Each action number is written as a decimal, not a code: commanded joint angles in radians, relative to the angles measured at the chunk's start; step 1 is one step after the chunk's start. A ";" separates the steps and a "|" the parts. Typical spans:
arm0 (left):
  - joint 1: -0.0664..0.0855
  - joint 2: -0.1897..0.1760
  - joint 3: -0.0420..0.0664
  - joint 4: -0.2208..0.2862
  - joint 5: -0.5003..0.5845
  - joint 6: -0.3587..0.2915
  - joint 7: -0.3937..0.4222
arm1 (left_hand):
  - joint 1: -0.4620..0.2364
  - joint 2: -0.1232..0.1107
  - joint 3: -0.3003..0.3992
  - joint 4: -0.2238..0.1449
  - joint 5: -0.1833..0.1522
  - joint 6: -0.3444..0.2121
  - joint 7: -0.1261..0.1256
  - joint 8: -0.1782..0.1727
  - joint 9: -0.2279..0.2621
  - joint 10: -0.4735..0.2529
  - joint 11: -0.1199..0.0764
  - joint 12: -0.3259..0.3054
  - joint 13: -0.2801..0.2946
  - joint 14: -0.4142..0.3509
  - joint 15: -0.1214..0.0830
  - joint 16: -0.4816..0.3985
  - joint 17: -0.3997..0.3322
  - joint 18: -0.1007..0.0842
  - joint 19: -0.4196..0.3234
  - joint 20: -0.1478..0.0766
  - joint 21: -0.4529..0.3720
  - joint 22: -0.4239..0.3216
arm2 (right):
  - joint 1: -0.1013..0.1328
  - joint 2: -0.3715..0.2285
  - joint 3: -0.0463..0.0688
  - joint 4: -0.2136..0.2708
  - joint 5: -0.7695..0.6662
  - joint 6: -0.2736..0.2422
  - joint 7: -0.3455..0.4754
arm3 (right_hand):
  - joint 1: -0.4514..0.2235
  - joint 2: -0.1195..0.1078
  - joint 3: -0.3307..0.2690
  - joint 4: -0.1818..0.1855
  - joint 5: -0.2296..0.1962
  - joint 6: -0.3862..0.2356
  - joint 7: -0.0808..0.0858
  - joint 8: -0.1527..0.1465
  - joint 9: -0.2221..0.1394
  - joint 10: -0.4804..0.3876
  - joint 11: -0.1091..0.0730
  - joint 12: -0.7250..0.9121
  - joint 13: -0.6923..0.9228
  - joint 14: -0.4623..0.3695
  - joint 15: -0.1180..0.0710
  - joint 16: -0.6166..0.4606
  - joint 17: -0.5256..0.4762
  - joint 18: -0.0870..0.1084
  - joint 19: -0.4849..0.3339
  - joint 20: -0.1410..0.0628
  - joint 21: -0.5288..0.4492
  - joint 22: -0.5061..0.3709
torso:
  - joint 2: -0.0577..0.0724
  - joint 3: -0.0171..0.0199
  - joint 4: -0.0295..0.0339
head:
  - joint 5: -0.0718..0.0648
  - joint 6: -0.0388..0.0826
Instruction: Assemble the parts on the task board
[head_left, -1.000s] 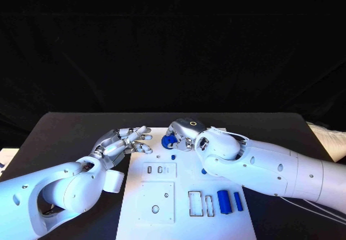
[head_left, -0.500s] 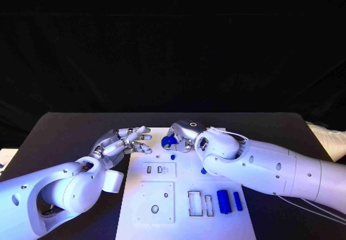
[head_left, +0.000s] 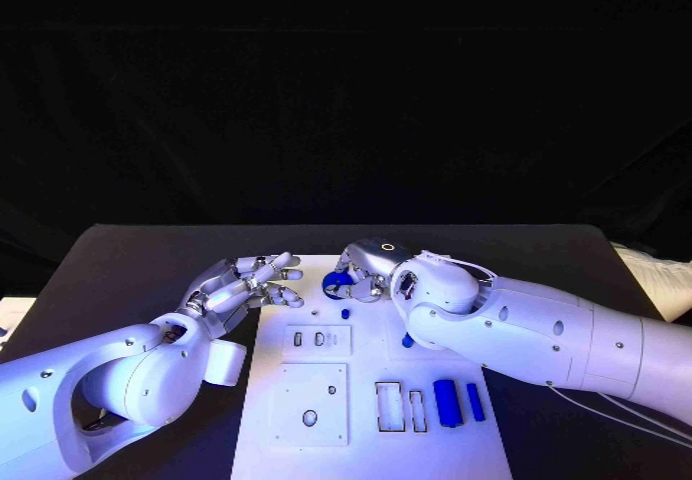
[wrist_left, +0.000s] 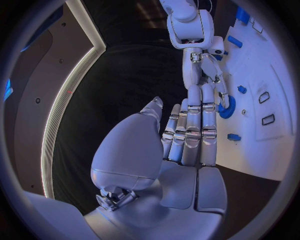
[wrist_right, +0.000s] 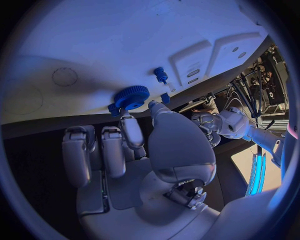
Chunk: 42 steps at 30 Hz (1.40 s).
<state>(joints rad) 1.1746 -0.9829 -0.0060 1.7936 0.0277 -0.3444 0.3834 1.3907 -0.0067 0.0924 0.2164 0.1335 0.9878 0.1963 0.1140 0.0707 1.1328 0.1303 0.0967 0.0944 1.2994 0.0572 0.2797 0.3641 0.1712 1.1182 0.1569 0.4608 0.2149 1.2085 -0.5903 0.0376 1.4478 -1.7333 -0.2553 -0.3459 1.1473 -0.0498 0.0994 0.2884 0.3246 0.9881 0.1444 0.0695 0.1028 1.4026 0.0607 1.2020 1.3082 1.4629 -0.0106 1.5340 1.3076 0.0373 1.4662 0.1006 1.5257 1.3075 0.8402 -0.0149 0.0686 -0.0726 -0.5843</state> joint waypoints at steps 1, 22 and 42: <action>0.001 0.000 0.001 0.002 0.002 0.021 0.000 | 0.007 -0.003 0.000 -0.004 -0.004 -0.001 0.005 -0.006 -0.001 -0.003 0.001 -0.004 0.001 -0.003 0.001 0.002 0.001 0.008 -0.001 0.004 0.004 0.001 | -0.005 -0.010 -0.004 -0.001 0.019 0.009 -0.024 | 0.006 0.011 -0.010 -0.001 0.018 0.003 0.001 -0.003 0.000 0.004 -0.001 0.003 0.003 0.093 0.000 0.006 0.194 -0.017 0.048 -0.002 0.004 0.179 | 0.000 0.0006 -0.0002 | 0.000 0.001; 0.000 -0.004 -0.001 -0.013 0.002 0.023 0.001 | 0.007 -0.002 0.000 -0.005 -0.004 -0.002 0.005 -0.007 -0.001 -0.004 0.002 -0.006 0.001 -0.004 0.002 0.001 0.003 0.008 -0.002 0.004 0.005 0.002 | -0.001 -0.340 0.009 0.125 0.488 -0.153 0.414 | 0.193 -0.024 -0.015 -0.079 0.010 0.003 0.002 -0.004 0.001 0.003 -0.003 0.007 0.014 0.096 -0.002 0.011 0.208 -0.018 0.049 -0.003 0.004 0.182 | -0.014 0.0085 -0.0200 | -0.004 0.006; -0.006 0.012 -0.006 -0.032 0.002 0.030 0.002 | 0.008 -0.002 0.000 -0.006 -0.004 -0.002 0.005 -0.007 -0.001 -0.004 0.002 -0.006 0.001 -0.004 0.002 0.001 0.004 0.008 -0.002 0.004 0.005 0.002 | -0.044 -0.455 0.009 0.028 0.531 -0.116 0.487 | 0.289 -0.039 -0.023 -0.145 -0.094 -0.033 0.011 -0.010 -0.008 0.001 0.005 0.002 0.014 0.100 0.004 0.020 0.227 -0.018 0.050 0.001 0.005 0.184 | -0.020 0.0236 -0.0250 | -0.024 0.000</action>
<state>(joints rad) 1.1695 -0.9731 -0.0116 1.7616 0.0277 -0.3368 0.3793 1.3907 -0.0067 0.0924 0.2165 0.1336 0.9878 0.1963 0.1097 0.0707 1.1328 0.1303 0.0968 0.0941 1.2994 0.0571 0.2797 0.3668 0.1712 1.1182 0.1569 0.4608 0.2155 1.1676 -1.0484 0.0459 1.4804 -1.2009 -0.3978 0.1187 1.4243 -0.0869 0.0761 0.1514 0.2343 0.9626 0.1552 0.0651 0.0955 1.4042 0.0592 1.2096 1.3111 1.4629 -0.0107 1.5492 1.3073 0.0373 1.4662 0.1005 1.5257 1.3079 0.8203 0.0084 0.0421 -0.0971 -0.5825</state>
